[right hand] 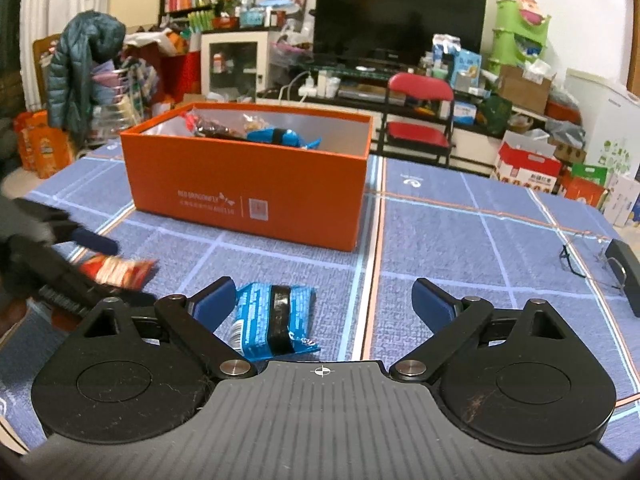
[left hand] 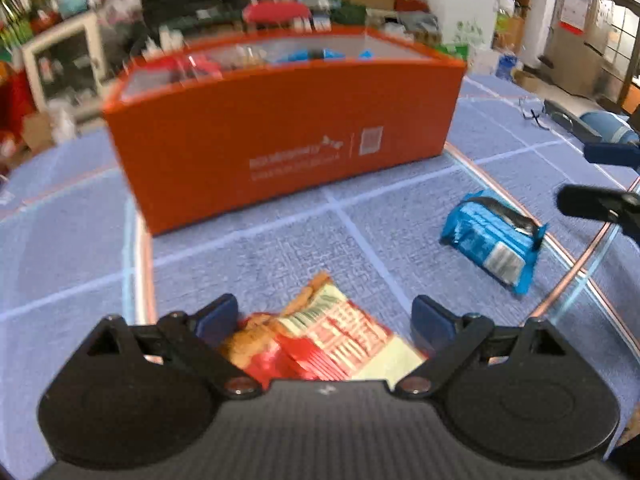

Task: Organize snacks
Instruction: 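Grasp the red-and-white chip bag with the left gripper while the right grasps the blue packet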

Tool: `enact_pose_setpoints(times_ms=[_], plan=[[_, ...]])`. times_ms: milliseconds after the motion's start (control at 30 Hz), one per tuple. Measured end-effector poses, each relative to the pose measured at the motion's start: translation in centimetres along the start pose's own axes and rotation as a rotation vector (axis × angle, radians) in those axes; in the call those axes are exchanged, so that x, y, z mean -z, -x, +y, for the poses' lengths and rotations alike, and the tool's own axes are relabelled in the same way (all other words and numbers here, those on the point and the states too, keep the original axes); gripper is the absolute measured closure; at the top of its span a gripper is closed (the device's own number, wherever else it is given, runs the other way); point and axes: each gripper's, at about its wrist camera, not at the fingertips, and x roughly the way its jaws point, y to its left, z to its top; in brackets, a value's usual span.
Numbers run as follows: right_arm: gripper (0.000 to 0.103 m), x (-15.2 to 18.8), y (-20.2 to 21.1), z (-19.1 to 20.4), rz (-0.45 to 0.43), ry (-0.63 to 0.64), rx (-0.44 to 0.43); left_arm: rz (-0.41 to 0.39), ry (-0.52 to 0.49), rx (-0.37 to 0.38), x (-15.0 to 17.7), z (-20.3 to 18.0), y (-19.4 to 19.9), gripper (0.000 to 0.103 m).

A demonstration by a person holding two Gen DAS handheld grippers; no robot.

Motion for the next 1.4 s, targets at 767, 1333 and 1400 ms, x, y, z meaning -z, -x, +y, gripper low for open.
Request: enact_pose_setpoints(times_ms=[767, 1333, 1400], plan=[[0.028, 1.6, -5.7, 2.4, 0.115, -0.019, -0.075, -0.046, 0.375, -0.362, 1.1, -3.2, 2.7, 0.010], [0.021, 2.0, -7.6, 2.2, 0.153, -0.026, -0.072, -0.024, 0.470, -0.489, 1.1, -2.1, 3.0, 0.010], [0.019, 2.1, -7.6, 2.2, 0.153, -0.030, -0.069, -0.021, 0.481, -0.492, 1.2, -1.9, 3.0, 0.010]])
